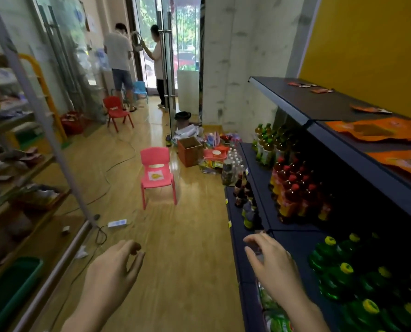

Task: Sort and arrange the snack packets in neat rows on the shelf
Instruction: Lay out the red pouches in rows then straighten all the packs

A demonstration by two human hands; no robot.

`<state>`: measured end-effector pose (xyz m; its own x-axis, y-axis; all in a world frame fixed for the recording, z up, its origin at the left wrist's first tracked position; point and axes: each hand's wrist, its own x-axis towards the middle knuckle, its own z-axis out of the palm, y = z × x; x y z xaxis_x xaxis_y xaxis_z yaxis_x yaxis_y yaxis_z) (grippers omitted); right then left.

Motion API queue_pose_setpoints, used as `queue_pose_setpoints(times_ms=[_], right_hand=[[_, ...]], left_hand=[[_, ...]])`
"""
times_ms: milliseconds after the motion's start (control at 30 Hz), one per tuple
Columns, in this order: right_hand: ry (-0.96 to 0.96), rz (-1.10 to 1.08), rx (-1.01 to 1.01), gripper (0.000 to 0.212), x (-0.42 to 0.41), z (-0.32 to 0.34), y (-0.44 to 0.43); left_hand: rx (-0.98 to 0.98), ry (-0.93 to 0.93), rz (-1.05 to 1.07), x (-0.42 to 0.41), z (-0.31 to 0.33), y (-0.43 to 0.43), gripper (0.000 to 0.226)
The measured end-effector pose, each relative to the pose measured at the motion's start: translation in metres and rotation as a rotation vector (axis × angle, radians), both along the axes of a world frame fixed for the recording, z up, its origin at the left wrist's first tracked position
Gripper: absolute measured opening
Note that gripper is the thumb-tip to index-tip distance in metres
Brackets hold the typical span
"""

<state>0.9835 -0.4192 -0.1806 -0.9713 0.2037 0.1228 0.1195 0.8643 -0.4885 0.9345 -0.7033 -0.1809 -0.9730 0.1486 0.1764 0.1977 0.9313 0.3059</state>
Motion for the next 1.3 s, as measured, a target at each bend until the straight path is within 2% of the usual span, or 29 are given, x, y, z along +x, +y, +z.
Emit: queue_pose_setpoints(times_ms=[267, 567, 767, 1067, 1200, 1300], right_hand=[[-0.008, -0.067, -0.052, 0.022, -0.151, 0.019, 0.002], [-0.064, -0.145, -0.027, 0.019, -0.283, 0.015, 0.037], [-0.057, -0.177, 0.002, 0.018, -0.395, 0.009, 0.085], [0.009, -0.256, 0.072, 0.022, -0.537, 0.051, 0.152], [0.013, -0.304, 0.068, 0.024, -0.584, 0.065, 0.177], [0.052, -0.369, 0.064, 0.022, -0.614, 0.066, 0.196]], left_hand=[[0.036, 0.154, -0.087, -0.182, 0.023, 0.014, 0.009], [0.067, 0.160, -0.203, -0.345, 0.006, 0.066, 0.009], [0.068, 0.178, -0.252, -0.468, 0.003, 0.119, 0.011], [0.057, 0.259, -0.346, -0.638, 0.041, 0.203, 0.009], [0.045, 0.249, -0.429, -0.702, 0.045, 0.244, 0.021], [0.073, 0.225, -0.531, -0.746, 0.046, 0.282, 0.010]])
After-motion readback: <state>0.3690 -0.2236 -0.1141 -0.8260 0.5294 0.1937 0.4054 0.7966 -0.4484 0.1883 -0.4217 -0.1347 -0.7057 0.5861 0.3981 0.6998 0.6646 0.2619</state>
